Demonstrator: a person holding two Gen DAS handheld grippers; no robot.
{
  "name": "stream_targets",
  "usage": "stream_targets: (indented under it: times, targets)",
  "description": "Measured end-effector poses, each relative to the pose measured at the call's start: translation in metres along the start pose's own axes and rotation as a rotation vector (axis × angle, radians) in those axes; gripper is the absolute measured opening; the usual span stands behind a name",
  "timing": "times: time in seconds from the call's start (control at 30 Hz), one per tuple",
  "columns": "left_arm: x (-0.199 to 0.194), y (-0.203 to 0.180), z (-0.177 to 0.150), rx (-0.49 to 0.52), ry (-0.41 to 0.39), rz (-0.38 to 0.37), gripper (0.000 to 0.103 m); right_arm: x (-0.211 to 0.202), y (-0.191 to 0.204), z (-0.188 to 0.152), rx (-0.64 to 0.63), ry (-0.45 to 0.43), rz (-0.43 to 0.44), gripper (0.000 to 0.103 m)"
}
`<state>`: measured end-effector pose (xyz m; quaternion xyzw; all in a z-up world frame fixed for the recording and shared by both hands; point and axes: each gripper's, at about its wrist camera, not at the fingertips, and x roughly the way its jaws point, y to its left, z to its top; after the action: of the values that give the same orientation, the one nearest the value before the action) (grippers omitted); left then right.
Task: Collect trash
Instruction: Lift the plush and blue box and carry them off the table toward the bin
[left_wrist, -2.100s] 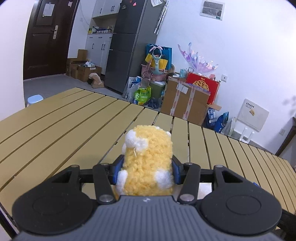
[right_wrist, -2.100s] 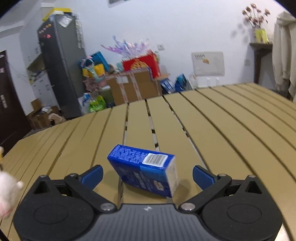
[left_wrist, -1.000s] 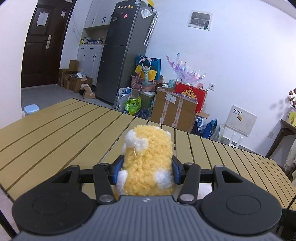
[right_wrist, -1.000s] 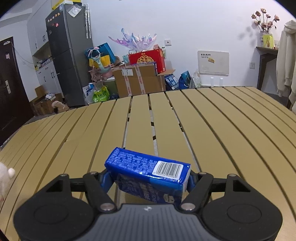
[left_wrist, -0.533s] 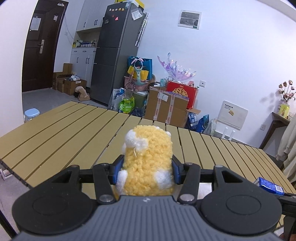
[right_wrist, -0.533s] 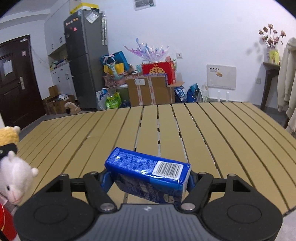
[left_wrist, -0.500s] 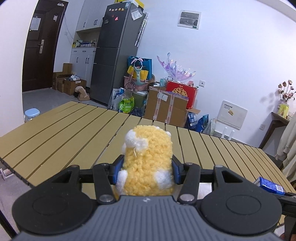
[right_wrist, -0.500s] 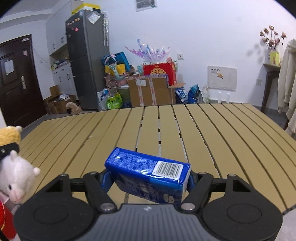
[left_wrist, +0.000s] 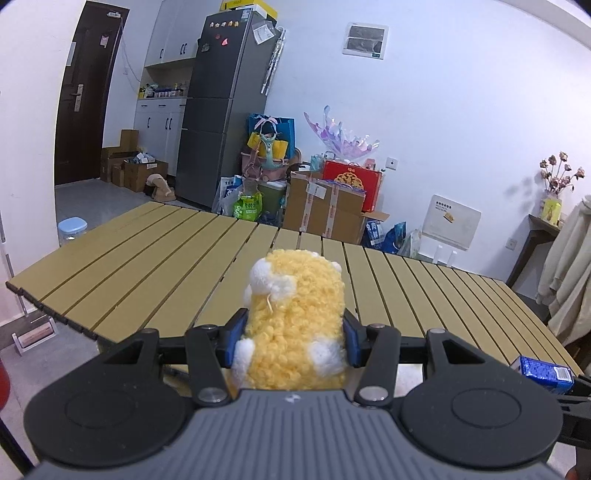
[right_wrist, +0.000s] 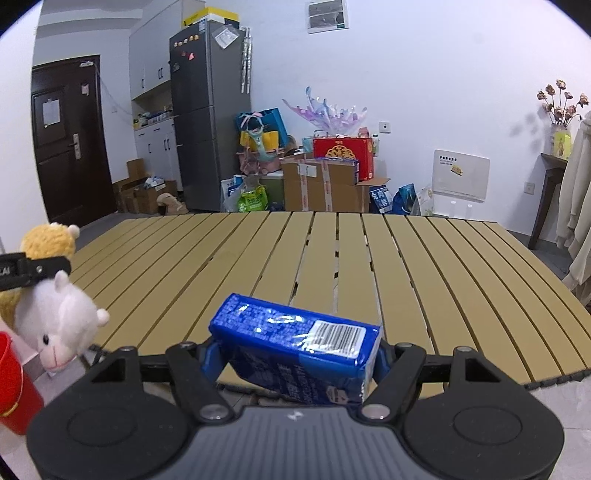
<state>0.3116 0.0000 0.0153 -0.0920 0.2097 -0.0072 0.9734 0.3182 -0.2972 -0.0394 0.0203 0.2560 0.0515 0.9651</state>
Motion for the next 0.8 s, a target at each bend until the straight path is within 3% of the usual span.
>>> stream_targets:
  times: [0.33, 0.8]
  targets:
    - [-0.031, -0.001, -0.028, 0.042, 0.044, 0.004, 0.051, -0.037, 0.005, -0.045, -0.013, 0.049, 0.032, 0.072]
    - [-0.049, 0.001, -0.092, 0.117, 0.162, 0.015, 0.051, -0.049, 0.009, -0.119, -0.013, 0.177, 0.042, 0.072]
